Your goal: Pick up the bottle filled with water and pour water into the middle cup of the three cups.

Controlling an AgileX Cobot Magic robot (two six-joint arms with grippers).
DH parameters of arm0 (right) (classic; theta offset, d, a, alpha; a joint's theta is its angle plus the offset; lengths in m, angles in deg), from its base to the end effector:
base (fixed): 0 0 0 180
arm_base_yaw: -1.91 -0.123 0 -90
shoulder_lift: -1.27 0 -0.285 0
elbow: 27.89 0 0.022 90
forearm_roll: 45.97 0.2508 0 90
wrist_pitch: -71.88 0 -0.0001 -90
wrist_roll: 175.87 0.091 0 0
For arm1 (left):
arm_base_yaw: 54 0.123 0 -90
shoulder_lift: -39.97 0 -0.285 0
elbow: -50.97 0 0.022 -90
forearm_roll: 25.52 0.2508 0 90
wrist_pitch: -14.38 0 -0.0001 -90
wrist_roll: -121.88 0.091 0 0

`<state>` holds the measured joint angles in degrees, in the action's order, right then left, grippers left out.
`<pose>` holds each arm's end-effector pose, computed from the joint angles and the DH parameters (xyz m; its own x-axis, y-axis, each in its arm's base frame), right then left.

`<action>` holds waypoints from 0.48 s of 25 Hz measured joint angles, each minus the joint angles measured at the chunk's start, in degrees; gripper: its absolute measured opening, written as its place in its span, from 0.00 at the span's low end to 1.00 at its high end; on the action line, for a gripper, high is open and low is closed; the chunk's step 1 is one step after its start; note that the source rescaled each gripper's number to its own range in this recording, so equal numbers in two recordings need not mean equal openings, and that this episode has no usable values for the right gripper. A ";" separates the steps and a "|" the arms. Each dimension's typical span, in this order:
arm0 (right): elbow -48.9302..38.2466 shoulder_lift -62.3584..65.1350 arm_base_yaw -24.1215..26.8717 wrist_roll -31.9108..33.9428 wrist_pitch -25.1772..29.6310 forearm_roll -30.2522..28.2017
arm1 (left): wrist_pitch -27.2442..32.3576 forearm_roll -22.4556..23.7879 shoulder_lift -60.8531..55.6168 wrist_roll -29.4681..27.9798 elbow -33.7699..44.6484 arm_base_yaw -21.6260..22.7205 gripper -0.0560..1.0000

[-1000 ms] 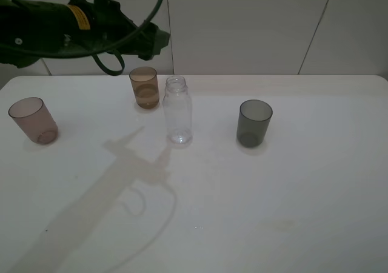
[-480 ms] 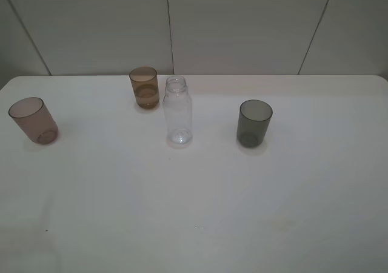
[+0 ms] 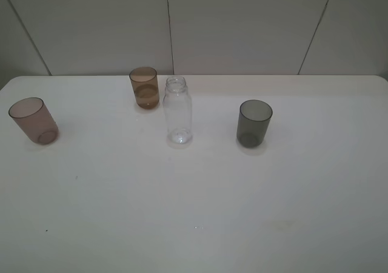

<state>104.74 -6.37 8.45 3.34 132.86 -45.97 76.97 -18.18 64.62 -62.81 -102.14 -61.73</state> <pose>-0.0078 0.0009 0.2828 -0.4369 0.0362 -0.8988 0.1079 0.9941 -0.0124 0.0076 0.0094 0.3783 -0.4026 0.0320 -0.9148 0.0218 0.9994 0.0253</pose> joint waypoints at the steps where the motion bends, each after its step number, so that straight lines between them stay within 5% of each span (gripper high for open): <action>1: 0.00 0.00 0.00 0.00 0.00 0.00 | 0.66 -0.33 -2.39 0.00 1.10 -0.05 1.00; 12: 0.00 0.00 0.00 0.00 0.00 0.00 | 3.02 -8.85 -17.24 4.69 17.25 -0.05 1.00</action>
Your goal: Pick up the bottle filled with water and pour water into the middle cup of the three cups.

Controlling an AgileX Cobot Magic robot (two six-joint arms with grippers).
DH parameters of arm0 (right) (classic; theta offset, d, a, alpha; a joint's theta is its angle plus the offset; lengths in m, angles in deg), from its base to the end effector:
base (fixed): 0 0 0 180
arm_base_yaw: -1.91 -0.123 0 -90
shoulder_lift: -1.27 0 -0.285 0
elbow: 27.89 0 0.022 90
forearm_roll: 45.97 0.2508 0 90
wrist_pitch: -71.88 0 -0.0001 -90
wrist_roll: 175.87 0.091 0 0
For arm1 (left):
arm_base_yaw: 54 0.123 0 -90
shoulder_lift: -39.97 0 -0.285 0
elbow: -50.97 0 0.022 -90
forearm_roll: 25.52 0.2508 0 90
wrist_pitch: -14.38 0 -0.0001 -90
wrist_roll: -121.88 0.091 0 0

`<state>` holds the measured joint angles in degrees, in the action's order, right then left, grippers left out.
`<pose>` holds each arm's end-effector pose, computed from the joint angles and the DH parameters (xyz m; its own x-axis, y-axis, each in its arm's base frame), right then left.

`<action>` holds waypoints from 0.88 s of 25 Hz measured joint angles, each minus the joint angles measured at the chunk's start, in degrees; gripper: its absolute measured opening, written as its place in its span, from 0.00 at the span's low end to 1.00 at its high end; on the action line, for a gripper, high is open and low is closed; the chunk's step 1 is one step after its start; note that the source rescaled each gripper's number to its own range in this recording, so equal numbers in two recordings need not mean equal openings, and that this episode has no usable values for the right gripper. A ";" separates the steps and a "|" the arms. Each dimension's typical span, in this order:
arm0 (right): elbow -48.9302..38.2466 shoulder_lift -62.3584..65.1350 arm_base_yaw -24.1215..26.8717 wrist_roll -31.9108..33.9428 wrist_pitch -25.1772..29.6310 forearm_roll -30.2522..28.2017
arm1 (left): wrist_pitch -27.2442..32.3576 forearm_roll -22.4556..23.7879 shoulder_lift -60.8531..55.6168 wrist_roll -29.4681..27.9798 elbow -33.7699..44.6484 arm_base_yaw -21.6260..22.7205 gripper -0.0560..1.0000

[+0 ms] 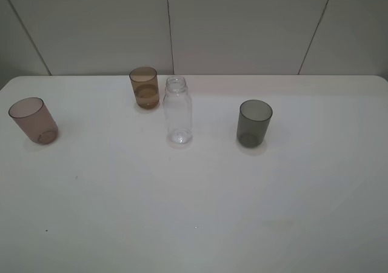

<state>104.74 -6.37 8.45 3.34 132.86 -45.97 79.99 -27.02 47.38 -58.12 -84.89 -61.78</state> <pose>-0.0078 0.0009 0.2828 -0.4369 0.0362 -0.8988 0.1079 0.9941 -0.0124 -0.0191 0.0004 0.2913 -0.4538 0.0511 -0.8896 0.1515 0.9883 -0.0205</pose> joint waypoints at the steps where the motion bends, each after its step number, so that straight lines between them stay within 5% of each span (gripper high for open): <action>1: 0.00 0.00 0.00 0.00 0.00 0.00 | -0.06 0.17 0.00 0.00 1.19 0.00 1.00; 22: 0.00 0.00 0.00 0.00 0.00 0.00 | -4.64 1.03 0.00 1.15 4.25 0.05 1.00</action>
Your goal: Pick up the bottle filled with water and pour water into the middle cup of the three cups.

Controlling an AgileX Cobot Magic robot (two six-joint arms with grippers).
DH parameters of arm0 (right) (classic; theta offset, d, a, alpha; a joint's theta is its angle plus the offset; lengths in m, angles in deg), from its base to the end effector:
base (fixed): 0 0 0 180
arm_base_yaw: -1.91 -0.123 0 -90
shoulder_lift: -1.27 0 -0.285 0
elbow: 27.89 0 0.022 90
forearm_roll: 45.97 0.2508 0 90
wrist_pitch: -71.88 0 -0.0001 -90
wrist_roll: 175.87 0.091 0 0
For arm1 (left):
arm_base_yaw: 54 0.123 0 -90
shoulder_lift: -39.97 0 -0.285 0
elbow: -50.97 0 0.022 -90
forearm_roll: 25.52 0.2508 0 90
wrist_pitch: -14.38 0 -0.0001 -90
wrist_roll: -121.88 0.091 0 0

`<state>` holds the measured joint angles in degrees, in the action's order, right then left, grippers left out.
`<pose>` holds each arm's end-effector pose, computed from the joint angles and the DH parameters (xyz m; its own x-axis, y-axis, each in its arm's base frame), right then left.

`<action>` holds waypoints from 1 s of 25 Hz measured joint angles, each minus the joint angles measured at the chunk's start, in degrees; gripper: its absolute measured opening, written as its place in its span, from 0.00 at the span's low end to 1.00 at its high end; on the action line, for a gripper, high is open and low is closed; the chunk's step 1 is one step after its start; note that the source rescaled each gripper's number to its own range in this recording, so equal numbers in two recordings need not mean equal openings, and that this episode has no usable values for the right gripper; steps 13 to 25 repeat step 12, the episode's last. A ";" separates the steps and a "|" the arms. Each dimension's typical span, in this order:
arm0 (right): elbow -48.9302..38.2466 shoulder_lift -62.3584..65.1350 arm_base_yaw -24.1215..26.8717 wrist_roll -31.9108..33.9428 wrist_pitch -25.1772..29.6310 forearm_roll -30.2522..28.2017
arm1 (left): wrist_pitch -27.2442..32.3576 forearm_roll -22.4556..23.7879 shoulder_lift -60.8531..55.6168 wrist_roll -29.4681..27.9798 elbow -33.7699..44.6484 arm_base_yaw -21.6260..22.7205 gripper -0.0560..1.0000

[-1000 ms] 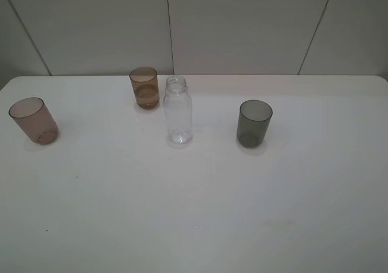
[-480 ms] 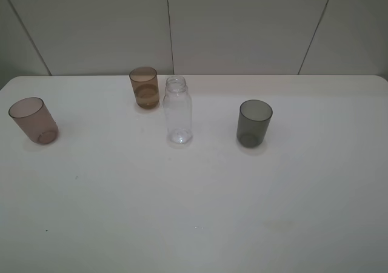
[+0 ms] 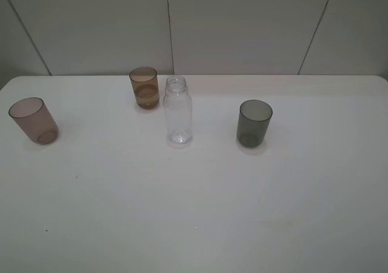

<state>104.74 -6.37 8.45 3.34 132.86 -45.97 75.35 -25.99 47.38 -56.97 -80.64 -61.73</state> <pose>-0.0078 0.0009 0.2828 -0.4369 0.0362 -0.8988 0.1079 0.9941 -0.0124 -0.0064 0.0002 0.2778 -0.4440 0.0765 -0.8928 0.1480 0.9889 0.0111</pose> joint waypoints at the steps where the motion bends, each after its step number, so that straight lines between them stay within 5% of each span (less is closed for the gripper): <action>1: 0.00 0.00 0.00 0.00 0.00 0.00 | 0.00 0.00 0.00 0.00 0.00 0.00 1.00; 25: 0.00 0.00 0.00 0.00 0.00 0.00 | 0.00 0.00 0.00 0.00 0.00 0.00 1.00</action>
